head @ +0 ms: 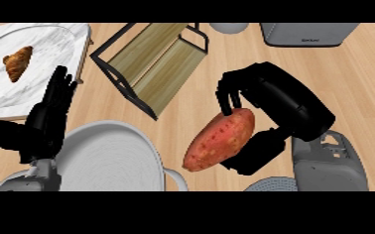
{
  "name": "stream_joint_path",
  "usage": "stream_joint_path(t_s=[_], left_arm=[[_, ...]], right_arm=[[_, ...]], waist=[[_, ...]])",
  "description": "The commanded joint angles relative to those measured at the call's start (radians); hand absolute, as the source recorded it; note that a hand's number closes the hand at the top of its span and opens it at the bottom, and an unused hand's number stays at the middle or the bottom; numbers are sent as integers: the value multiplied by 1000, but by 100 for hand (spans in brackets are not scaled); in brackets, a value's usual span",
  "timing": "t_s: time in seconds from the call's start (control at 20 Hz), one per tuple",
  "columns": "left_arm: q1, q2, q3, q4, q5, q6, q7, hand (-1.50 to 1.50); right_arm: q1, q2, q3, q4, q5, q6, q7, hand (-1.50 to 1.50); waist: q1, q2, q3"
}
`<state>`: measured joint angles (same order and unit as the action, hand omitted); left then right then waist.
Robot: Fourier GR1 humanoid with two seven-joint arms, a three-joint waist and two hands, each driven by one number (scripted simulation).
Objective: Pick the sweet potato from the placemat and place it in the tiered shelf
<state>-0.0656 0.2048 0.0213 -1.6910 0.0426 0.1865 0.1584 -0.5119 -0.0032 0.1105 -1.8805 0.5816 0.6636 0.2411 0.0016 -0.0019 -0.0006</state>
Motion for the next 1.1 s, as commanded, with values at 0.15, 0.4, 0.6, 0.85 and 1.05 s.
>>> stream_joint_path(t_s=[0.15,0.4,0.6,0.85,1.05], left_arm=[[24,5,23,-68,5,-23,25,0],[-9,-70,-30,35,-56,23,-38,0],[-13,-15,22,-9,-20,-22,16,0],[-23,-55,-11,4,-66,5,-17,0],[-68,-30,16,5,-34,-24,43,0]], right_arm=[[-201,3,-74,153,-29,-87,88,150],[-266,3,-83,414,52,-264,-82,150],[-344,3,-27,581,10,-429,-91,150],[-485,3,-65,804,3,-500,-171,150],[-540,3,-69,1013,-11,-631,-293,150]], waist=[[8,1,0],[10,6,0],[16,5,0],[16,5,0],[24,8,1]])
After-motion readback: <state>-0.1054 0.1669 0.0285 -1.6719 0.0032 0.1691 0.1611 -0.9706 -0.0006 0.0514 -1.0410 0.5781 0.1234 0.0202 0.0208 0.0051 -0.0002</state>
